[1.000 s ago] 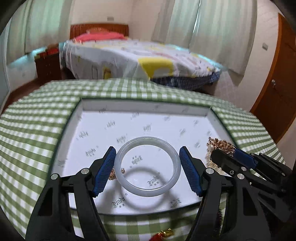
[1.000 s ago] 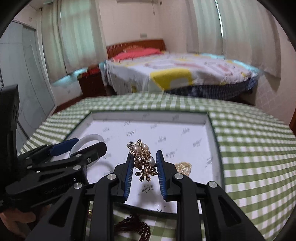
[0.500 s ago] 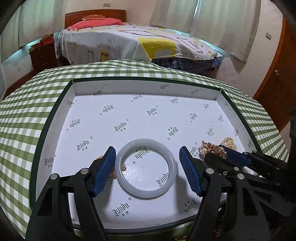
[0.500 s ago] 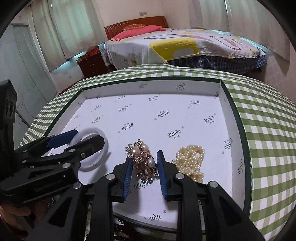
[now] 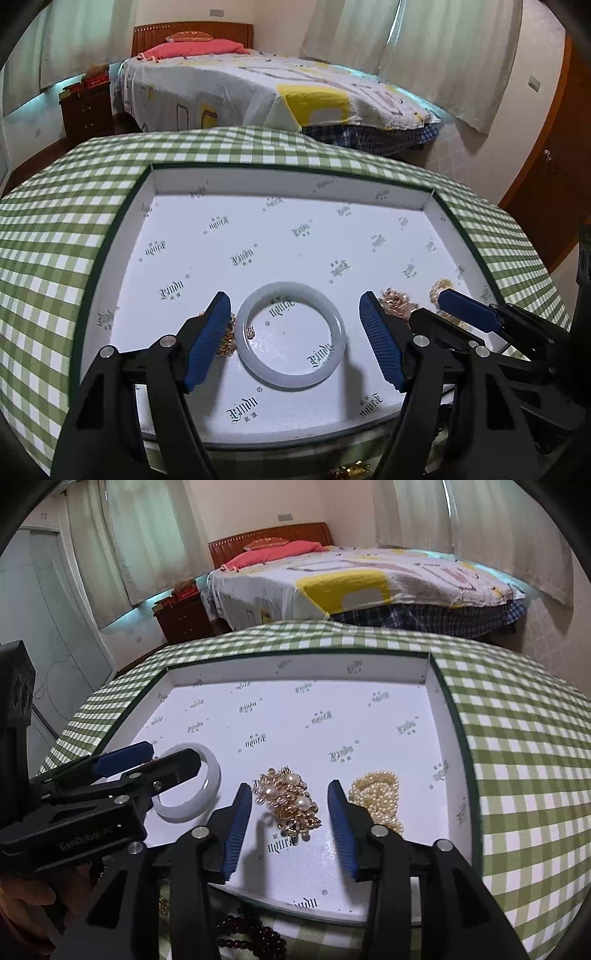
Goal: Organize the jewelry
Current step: 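Carry the brooch and bangle into the box and open both grippers, then withdraw both grippers from the box back over the table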
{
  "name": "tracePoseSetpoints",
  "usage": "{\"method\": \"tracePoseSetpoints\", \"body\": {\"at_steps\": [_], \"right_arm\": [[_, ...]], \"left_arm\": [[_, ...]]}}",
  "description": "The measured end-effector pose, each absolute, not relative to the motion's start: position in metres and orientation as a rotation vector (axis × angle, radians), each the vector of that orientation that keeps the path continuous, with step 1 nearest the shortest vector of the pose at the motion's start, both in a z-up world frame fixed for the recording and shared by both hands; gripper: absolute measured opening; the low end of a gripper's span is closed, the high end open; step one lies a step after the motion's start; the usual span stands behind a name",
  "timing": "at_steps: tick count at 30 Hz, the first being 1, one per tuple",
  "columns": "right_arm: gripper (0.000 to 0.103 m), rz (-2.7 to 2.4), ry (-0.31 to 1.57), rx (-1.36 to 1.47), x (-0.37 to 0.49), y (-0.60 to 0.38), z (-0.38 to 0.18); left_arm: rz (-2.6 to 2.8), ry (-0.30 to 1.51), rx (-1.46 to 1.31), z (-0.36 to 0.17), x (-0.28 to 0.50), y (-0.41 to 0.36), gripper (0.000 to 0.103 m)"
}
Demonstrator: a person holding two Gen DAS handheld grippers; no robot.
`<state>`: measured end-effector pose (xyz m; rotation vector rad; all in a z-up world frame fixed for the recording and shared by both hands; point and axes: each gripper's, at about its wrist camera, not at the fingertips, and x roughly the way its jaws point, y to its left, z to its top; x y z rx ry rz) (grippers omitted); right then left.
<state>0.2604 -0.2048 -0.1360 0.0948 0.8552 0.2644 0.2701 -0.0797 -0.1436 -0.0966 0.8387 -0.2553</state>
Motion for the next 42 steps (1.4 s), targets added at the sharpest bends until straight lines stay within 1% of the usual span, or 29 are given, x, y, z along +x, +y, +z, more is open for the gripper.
{"method": "tracePoseSetpoints", "body": {"at_steps": [5,8,13,20,23,29,37,42], "right_arm": [[0.047,0.246,0.814,0.078,0.25,-0.207,-0.119],[0.047,0.237,0.783,0.082,0.239,-0.209,-0.107],[0.048,0.216,0.728,0.073,0.218,-0.209,-0.089],[0.048,0.198,0.665,0.059,0.188,-0.203,-0.071],[0.052,0.193,0.651,0.05,0.176,-0.2,-0.068],[0.052,0.185,0.655,0.05,0.15,-0.199,-0.078],[0.052,0.185,0.699,0.047,0.117,-0.196,-0.106],[0.052,0.188,0.722,0.044,0.106,-0.196,-0.118]], "left_arm": [[-0.249,0.78,-0.105,-0.121,0.259,-0.074,0.072],[-0.238,0.724,-0.106,-0.105,0.247,-0.068,0.077],[-0.213,0.633,-0.092,-0.082,0.223,-0.061,0.077],[-0.17,0.529,-0.069,-0.064,0.181,-0.047,0.077],[-0.141,0.503,-0.065,-0.062,0.164,-0.036,0.077],[-0.069,0.503,-0.058,-0.075,0.131,-0.013,0.077],[0.002,0.581,-0.057,-0.109,0.097,0.012,0.077],[0.02,0.632,-0.049,-0.13,0.086,0.014,0.077]]}}
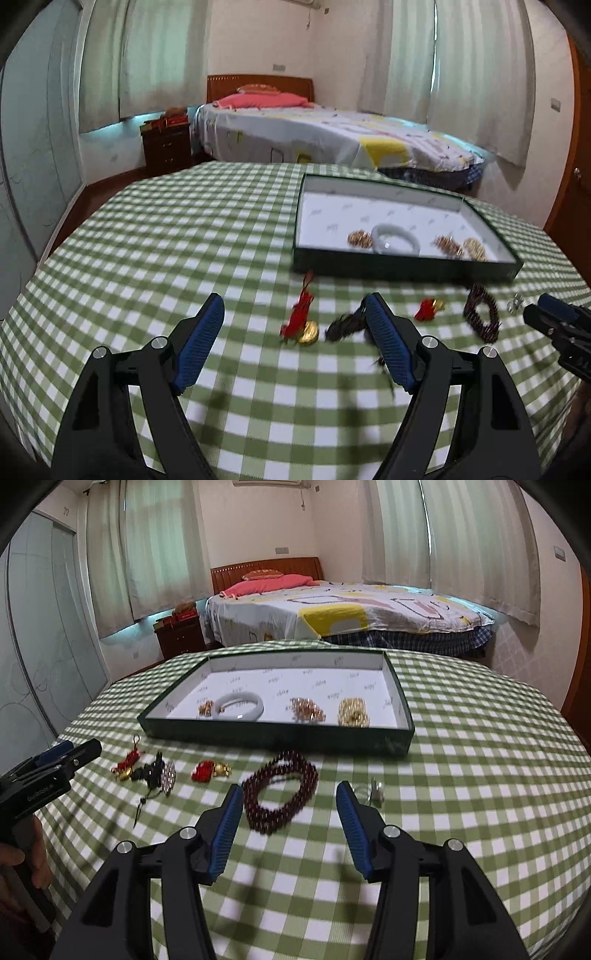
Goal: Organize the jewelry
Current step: 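Withdraw both grippers from the box back over the table, then grasp the red tassel charm with the left gripper while the right gripper grasps the dark red bead bracelet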
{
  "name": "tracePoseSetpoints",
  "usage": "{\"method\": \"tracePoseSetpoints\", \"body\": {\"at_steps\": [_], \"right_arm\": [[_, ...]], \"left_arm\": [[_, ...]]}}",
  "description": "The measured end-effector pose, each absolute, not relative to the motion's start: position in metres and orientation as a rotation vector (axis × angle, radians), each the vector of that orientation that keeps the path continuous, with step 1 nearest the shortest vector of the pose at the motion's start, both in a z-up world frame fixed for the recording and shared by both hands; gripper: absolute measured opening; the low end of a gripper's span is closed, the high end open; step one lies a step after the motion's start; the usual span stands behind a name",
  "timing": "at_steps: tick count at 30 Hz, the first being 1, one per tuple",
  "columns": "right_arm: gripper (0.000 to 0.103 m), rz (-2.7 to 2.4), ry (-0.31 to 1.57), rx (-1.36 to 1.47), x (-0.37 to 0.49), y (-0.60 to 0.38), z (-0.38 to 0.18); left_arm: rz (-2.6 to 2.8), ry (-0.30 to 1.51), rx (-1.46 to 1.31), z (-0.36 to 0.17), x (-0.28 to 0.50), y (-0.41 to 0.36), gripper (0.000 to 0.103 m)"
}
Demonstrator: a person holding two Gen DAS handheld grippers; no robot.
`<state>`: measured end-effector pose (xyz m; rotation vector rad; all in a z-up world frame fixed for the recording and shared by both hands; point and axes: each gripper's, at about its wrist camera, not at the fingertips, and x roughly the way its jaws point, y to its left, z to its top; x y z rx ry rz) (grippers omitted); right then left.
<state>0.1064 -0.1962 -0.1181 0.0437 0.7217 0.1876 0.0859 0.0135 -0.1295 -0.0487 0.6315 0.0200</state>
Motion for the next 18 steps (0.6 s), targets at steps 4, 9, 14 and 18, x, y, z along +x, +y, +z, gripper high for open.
{"method": "tracePoseSetpoints", "body": {"at_steps": [4,9,14,18], "right_arm": [[0.052,0.187,0.73,0.046,0.106,-0.197,-0.122],[0.052,0.187,0.738,0.049,0.106,-0.197,-0.126],[0.052,0.19,0.753,0.049,0.108,-0.196,-0.132],[0.052,0.189,0.76,0.053,0.11,-0.197,-0.134]], "left_arm": [[0.033,0.668,-0.049,-0.137,0.091,0.017,0.077],[0.055,0.702,-0.062,-0.144,0.1,0.023,0.076],[0.054,0.73,-0.065,-0.15,0.113,0.024,0.072],[0.046,0.745,-0.041,-0.151,0.126,0.019,0.062]]}}
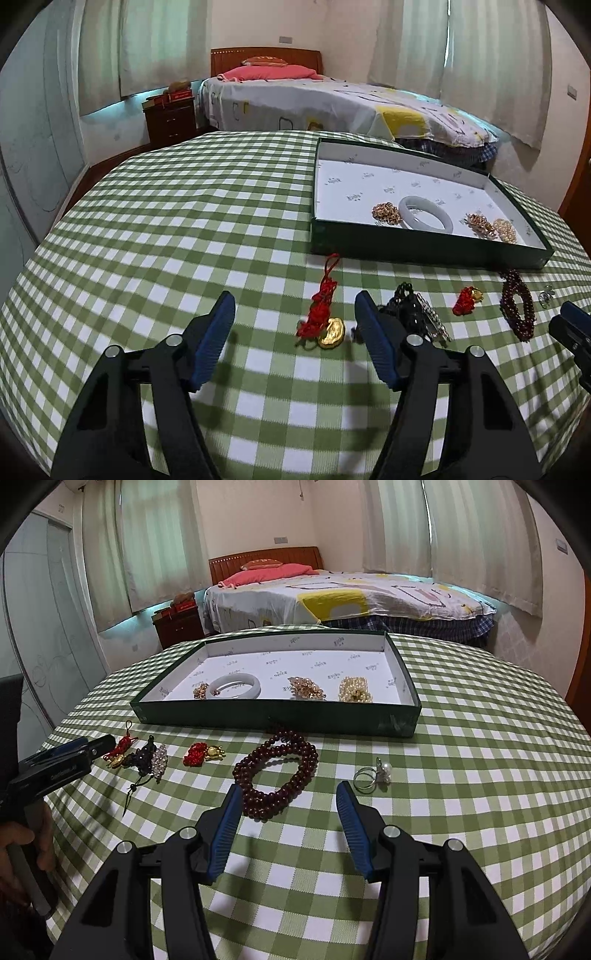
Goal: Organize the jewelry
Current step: 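Grasp the red tassel charm with the left gripper while the right gripper grasps the dark red bead bracelet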
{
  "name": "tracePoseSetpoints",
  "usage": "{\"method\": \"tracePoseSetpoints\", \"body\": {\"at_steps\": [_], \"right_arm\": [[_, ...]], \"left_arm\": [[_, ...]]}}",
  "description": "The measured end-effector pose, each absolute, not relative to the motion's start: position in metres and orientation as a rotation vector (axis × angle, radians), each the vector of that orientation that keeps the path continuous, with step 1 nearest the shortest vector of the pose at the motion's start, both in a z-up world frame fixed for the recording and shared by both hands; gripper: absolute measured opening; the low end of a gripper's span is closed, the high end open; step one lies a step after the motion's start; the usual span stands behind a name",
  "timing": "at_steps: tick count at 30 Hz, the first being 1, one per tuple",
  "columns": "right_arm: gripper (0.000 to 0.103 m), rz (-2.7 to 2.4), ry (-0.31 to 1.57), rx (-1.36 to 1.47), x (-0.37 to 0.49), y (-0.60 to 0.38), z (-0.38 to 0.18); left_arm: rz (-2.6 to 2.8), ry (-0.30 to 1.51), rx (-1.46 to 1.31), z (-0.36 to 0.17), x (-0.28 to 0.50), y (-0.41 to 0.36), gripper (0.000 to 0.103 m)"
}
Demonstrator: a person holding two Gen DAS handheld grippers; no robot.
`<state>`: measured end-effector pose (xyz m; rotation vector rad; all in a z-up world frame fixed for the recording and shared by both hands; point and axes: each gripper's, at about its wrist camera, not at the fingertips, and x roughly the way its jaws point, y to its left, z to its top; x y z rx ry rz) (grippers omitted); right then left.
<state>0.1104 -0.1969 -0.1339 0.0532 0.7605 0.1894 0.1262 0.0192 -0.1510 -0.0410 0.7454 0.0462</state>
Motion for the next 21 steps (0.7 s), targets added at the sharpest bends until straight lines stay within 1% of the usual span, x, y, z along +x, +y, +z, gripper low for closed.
{"method": "tracePoseSetpoints", "body": {"at_steps": [5,7,9,11,12,13,14,15,21], "right_arm": [[0.052,0.188,0.765,0.059,0.115,-0.198,-0.133],[0.052,0.187,0.768,0.06,0.117,-0.198,-0.133],[0.052,0.189,0.77,0.064,0.12,-0.198,-0.133],[0.052,0.191,0.776,0.065,0.123,-0.197,-0.133],[0.052,0.193,0.779,0.065,0.125,-0.196,-0.133],[0.052,0.194,0.781,0.065,0.127,-0.195,-0.134],[0.052,0.197,0.784,0.062,0.129,-0.194,-0.134],[0.052,0.199,0.788,0.059,0.131,-0.193,-0.134],[0.052,0.203,0.832,0.051,0.144,-0.186,-0.139]], "left_arm": [[0.033,0.779,-0.035,-0.156,0.138,0.015,0.055],[0.023,0.8,-0.037,-0.159,0.142,0.014,0.049],[0.008,0.824,-0.043,-0.163,0.145,0.015,0.04],[0.001,0.841,-0.05,-0.165,0.148,0.016,0.036],[-0.004,0.839,-0.053,-0.165,0.149,0.015,0.028],[-0.011,0.842,-0.053,-0.165,0.149,0.015,0.025],[-0.017,0.843,-0.053,-0.165,0.15,0.014,0.017],[-0.022,0.844,-0.055,-0.165,0.15,0.014,0.013],[-0.018,0.822,-0.071,-0.163,0.147,0.018,0.012]]}}
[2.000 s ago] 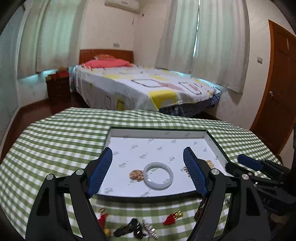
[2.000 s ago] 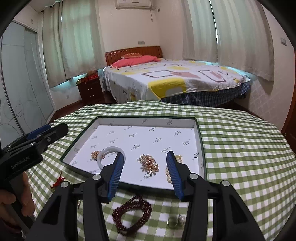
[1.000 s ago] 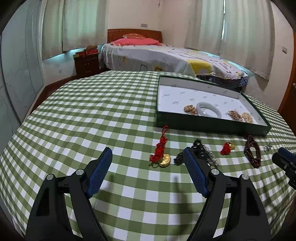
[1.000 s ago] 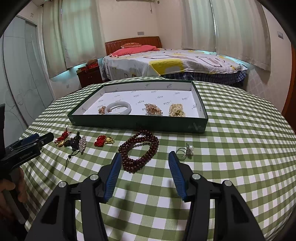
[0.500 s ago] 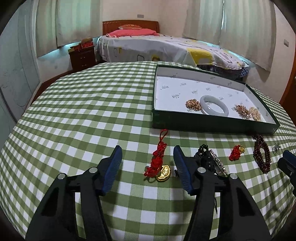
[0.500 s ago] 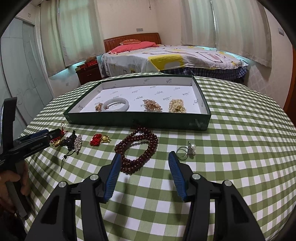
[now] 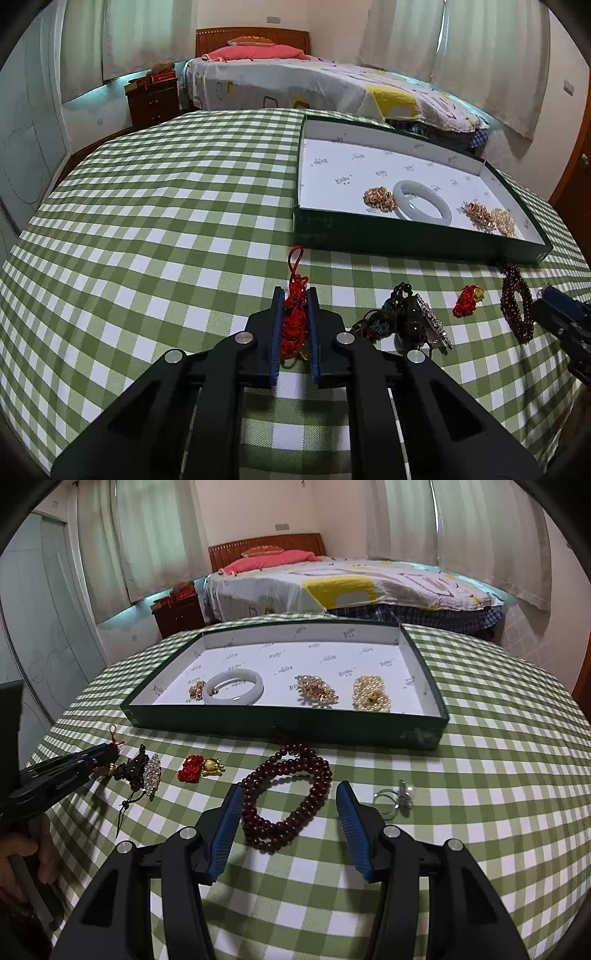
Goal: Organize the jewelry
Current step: 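Grasp the red tassel charm with the left gripper while the right gripper grasps the dark red bead bracelet, then carry the tassel and bead bracelet into the box and open both grippers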
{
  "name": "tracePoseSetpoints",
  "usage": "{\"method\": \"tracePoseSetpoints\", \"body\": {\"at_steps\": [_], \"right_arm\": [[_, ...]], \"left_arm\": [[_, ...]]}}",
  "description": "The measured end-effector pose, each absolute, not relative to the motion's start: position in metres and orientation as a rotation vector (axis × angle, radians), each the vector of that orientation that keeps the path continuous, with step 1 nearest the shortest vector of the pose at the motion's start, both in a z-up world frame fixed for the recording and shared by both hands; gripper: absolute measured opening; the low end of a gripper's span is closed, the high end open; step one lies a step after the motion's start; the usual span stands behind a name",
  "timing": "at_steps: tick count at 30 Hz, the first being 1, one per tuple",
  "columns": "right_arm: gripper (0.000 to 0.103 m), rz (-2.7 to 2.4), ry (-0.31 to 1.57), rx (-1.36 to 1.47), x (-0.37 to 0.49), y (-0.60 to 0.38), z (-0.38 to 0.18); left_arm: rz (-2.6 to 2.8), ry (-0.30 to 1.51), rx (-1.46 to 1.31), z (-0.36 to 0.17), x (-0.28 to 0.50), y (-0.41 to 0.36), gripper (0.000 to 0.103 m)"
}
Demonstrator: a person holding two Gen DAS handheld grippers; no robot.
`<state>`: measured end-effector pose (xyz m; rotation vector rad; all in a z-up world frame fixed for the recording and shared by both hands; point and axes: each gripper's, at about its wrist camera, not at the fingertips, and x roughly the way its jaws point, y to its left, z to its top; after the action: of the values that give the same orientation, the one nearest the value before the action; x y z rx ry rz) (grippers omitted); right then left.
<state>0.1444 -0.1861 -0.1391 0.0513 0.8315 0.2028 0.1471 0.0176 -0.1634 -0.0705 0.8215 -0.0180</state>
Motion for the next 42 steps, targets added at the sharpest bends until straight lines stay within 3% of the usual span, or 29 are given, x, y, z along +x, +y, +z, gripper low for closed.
{"method": "tracePoseSetpoints", "body": {"at_steps": [7,14,20,22,24,42], "right_arm": [[0.068,0.197,0.871,0.028,0.159,-0.175,-0.143],[0.069,0.176,0.915,-0.019,0.168,-0.17,-0.153],[0.04,0.167,0.882,-0.048,0.156,-0.171,-0.152],[0.025,0.175,0.874,-0.043,0.152,-0.173,-0.151],[0.018,0.194,0.868,-0.04,0.148,-0.173,-0.151],[0.017,0.218,0.739,0.018,0.123,-0.182,-0.109]], "left_arm": [[-0.009,0.799,-0.068,-0.159,0.142,0.021,0.012],[-0.008,0.794,-0.068,-0.157,0.142,0.021,0.012],[-0.004,0.793,-0.076,-0.156,0.141,0.022,0.012],[-0.003,0.792,-0.074,-0.156,0.141,0.022,0.012],[-0.002,0.792,-0.074,-0.156,0.141,0.022,0.012],[-0.031,0.708,-0.073,-0.12,0.122,0.015,0.011]]}}
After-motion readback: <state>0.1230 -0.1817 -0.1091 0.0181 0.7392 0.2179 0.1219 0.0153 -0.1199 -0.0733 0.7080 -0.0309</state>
